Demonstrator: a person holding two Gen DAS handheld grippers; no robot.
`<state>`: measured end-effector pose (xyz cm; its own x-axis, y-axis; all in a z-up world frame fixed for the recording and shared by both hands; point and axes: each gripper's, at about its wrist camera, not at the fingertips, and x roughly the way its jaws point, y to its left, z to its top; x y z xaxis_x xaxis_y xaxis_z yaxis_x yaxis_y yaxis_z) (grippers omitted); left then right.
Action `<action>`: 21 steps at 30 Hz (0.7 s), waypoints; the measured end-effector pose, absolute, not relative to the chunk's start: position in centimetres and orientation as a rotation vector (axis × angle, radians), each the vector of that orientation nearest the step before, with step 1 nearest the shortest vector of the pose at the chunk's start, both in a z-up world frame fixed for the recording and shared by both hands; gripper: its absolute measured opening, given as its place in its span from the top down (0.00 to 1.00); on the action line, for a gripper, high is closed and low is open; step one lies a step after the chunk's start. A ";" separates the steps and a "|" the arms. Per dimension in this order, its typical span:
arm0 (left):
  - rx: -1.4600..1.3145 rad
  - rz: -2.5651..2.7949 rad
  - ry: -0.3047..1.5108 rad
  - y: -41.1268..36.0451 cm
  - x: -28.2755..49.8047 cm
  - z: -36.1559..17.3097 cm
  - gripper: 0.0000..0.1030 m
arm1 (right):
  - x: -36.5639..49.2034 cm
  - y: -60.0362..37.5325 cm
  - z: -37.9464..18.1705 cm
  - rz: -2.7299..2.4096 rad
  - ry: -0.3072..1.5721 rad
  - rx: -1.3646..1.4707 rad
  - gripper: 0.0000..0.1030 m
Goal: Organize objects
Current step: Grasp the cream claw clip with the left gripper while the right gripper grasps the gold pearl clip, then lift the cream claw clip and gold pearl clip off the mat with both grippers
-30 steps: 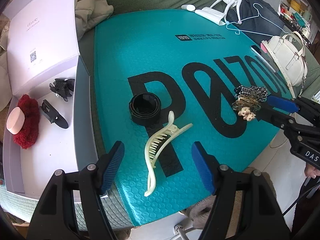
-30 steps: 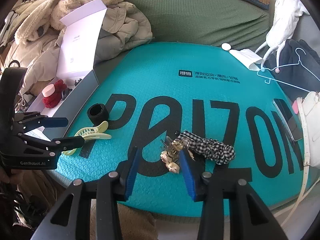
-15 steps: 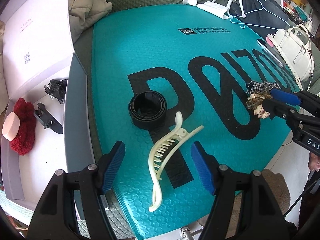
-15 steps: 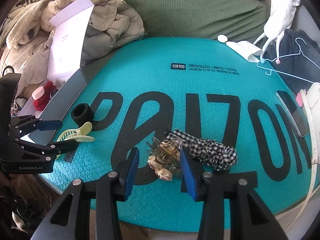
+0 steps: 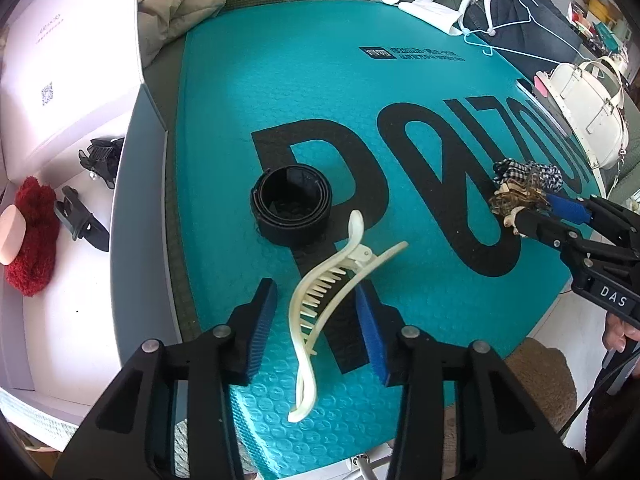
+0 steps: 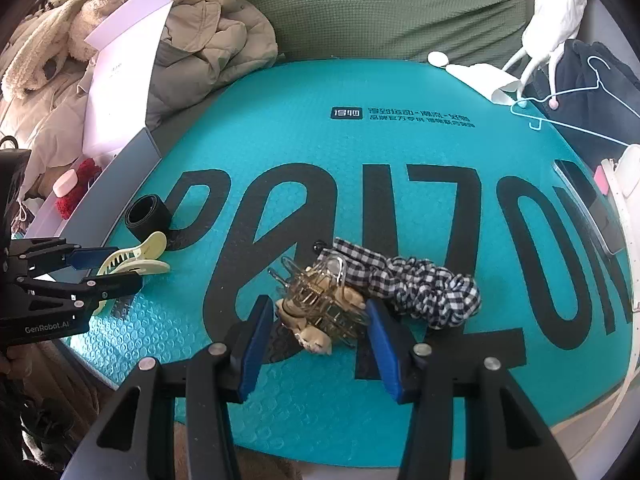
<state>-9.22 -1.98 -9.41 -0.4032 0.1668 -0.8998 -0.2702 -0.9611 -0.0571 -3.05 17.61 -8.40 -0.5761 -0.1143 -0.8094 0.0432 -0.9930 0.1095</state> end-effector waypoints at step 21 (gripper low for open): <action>-1.553 2.387 0.058 -1.8 -8.4 -9.3 0.78 | -1.5 16.1 -7.6 -2.686 -0.089 1.373 0.52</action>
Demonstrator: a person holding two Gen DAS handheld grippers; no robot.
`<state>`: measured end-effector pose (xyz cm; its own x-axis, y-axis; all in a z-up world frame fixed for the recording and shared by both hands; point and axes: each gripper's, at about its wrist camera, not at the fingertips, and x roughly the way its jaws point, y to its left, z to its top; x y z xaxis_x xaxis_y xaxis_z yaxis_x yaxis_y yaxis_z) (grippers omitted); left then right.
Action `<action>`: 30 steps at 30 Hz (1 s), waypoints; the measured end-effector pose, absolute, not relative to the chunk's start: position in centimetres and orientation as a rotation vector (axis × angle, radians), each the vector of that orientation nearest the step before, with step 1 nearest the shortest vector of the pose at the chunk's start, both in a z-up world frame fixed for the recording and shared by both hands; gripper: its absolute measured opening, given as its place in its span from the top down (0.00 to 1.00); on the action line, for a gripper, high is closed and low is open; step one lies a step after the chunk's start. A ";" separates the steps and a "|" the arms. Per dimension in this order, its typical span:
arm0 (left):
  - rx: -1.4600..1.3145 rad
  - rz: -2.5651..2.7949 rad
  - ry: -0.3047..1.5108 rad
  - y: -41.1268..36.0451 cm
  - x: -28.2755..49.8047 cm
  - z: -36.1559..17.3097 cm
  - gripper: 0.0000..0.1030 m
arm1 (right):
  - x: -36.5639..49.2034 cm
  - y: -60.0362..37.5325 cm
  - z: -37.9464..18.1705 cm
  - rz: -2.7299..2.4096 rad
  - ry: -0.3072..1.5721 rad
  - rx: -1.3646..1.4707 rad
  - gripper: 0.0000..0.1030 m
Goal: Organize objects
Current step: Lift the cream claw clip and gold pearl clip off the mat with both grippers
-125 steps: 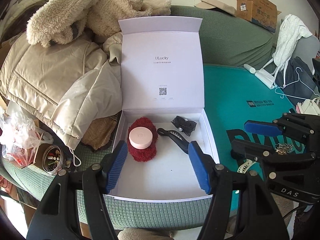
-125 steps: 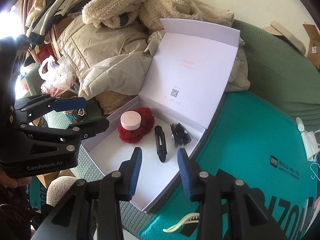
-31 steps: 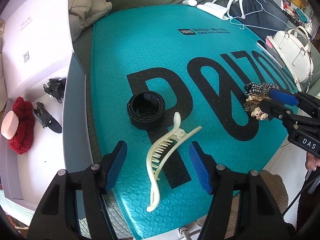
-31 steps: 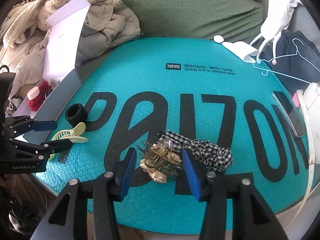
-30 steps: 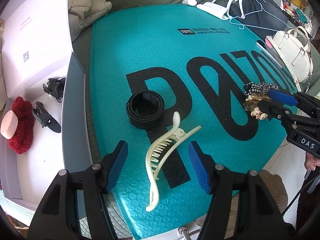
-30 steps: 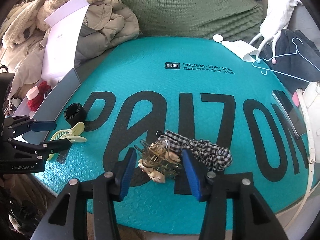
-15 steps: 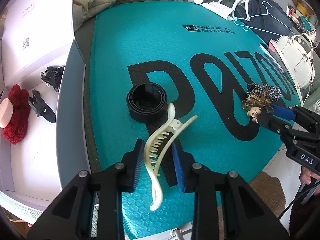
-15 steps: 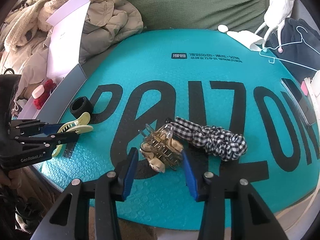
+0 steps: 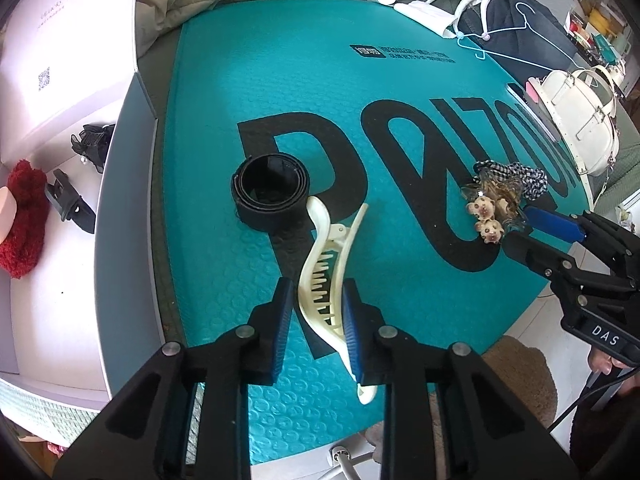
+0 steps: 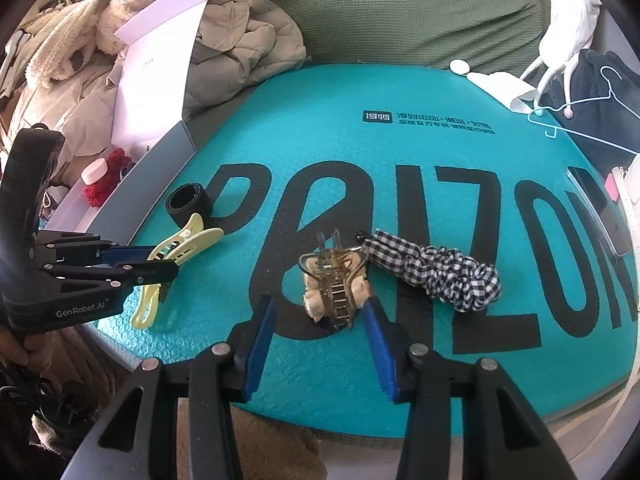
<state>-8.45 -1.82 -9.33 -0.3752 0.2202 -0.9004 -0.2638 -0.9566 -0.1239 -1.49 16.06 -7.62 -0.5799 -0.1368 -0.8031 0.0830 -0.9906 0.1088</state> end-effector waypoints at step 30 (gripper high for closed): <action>-1.494 2.403 0.184 -0.4 -8.4 -9.3 0.81 | -3.1 15.4 -9.6 -2.695 -0.109 1.352 0.57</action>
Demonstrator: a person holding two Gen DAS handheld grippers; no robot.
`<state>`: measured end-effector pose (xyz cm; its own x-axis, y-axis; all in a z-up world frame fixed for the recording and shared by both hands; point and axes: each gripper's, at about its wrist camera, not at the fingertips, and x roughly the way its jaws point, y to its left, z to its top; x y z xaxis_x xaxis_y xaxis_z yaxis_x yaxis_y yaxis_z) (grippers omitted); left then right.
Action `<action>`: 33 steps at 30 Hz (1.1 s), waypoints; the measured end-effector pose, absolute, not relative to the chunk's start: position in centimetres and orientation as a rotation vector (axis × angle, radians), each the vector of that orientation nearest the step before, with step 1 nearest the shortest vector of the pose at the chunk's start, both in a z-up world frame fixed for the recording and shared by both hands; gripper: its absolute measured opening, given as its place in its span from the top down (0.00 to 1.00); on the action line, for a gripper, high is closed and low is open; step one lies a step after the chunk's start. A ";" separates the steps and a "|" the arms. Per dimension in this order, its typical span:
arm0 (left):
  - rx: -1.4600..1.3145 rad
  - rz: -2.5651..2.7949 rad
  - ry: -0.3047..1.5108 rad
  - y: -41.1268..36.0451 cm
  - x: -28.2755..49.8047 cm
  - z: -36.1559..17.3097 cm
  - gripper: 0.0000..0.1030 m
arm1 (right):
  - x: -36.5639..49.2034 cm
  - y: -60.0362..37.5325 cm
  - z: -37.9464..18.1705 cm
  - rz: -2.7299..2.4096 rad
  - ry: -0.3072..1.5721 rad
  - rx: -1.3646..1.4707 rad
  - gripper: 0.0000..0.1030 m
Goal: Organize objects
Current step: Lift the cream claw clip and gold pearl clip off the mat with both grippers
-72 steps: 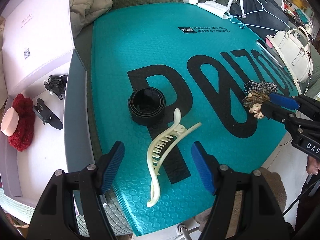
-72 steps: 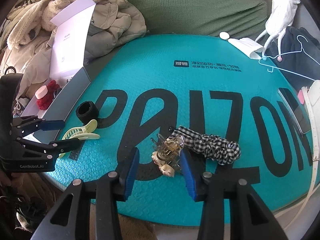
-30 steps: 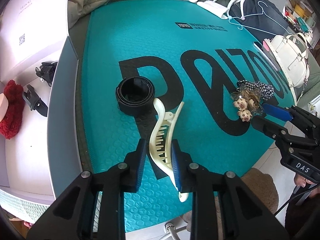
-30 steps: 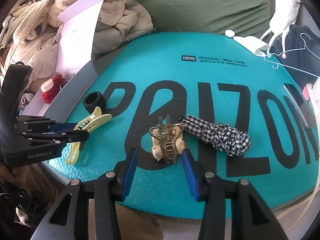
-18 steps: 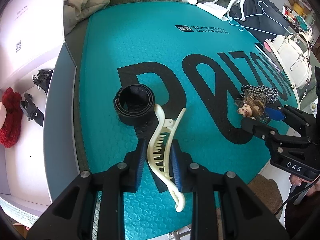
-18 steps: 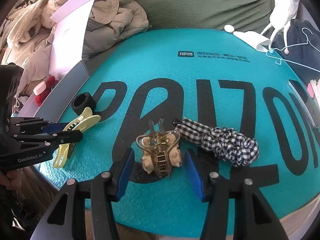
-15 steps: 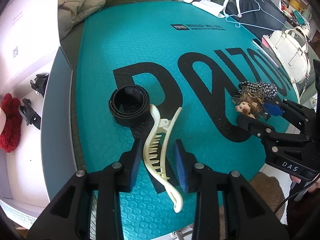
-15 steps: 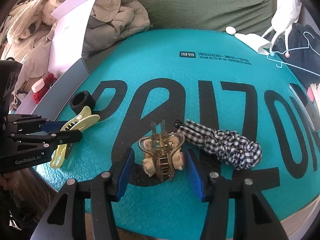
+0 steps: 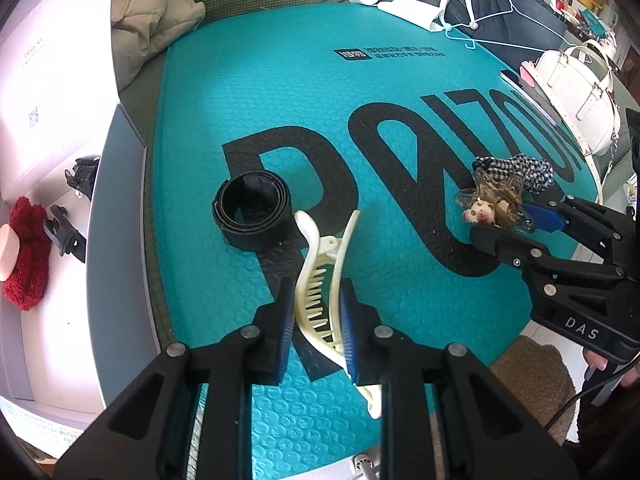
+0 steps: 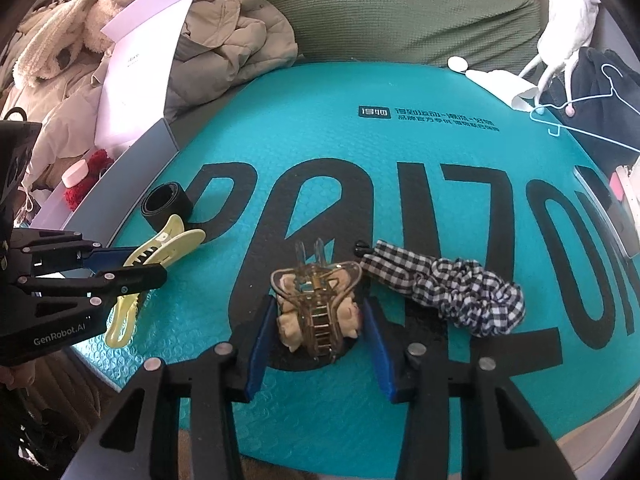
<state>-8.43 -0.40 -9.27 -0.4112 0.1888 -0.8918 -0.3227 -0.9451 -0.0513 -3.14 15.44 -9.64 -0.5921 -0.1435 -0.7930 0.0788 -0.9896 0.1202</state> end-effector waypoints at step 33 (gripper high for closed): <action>-1.427 2.438 0.106 -2.7 -5.1 -5.0 0.81 | -0.9 13.5 -8.7 -2.680 -0.089 1.329 0.59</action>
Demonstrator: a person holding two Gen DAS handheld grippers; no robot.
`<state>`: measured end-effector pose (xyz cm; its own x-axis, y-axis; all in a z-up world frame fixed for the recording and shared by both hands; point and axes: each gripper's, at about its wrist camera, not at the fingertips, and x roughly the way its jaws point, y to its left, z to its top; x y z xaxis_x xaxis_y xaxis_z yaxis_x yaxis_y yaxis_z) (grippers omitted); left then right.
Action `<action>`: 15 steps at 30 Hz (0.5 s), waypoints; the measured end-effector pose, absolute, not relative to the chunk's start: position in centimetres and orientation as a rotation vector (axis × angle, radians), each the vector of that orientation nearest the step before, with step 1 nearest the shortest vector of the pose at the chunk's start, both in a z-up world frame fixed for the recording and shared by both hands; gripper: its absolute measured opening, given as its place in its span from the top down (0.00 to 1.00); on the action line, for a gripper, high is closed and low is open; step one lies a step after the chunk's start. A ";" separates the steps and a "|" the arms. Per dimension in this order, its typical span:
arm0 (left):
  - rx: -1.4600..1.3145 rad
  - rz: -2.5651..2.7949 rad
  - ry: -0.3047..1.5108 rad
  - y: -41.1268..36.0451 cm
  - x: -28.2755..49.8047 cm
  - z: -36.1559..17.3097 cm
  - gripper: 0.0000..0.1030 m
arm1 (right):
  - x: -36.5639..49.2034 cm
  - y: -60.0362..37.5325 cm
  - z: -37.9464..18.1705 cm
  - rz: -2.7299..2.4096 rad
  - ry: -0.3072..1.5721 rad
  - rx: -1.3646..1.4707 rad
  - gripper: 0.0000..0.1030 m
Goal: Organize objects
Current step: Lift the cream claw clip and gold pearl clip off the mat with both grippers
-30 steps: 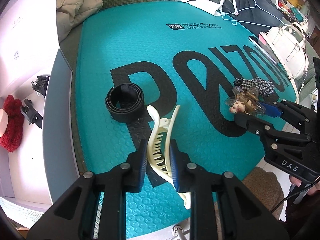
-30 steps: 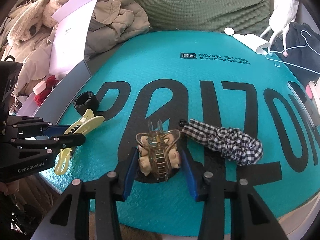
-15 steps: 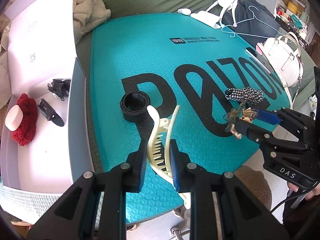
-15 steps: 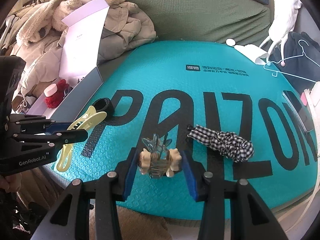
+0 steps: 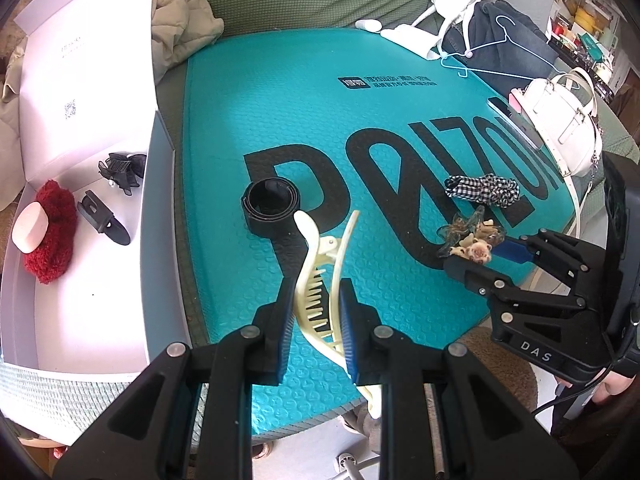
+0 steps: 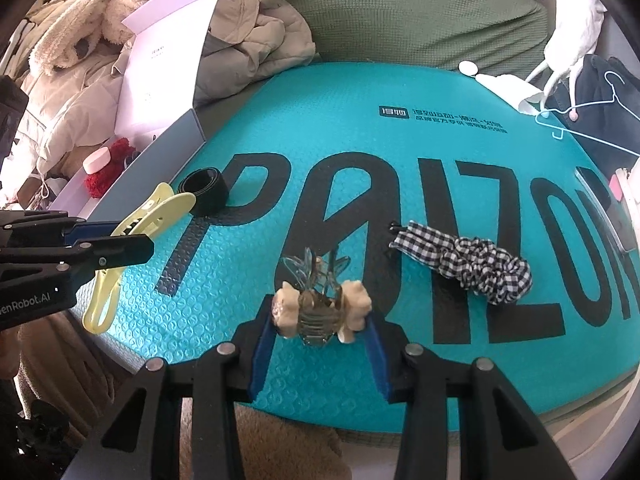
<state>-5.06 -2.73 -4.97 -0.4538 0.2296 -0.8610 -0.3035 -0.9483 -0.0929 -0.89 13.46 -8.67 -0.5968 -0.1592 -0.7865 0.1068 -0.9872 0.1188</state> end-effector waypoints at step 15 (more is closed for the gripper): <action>-1.416 2.477 0.078 -4.2 -4.3 -3.7 0.81 | -0.2 12.6 -6.6 -2.662 -0.092 1.281 0.59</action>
